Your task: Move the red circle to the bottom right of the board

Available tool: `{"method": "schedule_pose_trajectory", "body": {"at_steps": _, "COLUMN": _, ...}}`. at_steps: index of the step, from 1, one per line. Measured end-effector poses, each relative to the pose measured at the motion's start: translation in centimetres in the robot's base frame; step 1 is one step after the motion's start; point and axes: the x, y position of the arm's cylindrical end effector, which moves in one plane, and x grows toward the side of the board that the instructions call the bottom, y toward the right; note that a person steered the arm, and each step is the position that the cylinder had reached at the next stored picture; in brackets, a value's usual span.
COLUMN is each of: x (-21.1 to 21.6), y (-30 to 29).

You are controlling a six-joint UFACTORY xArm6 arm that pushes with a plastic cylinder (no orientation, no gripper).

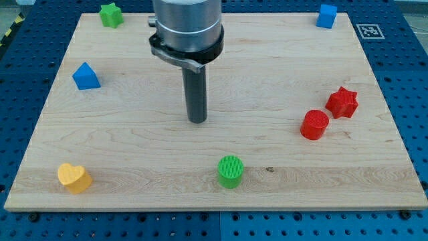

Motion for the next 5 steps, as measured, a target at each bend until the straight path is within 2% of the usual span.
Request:
{"method": "schedule_pose_trajectory", "body": {"at_steps": 2, "x": -2.2, "y": 6.2}}
{"method": "schedule_pose_trajectory", "body": {"at_steps": 4, "x": -2.2, "y": 14.2}}
{"method": "schedule_pose_trajectory", "body": {"at_steps": 5, "x": -1.8, "y": 16.1}}
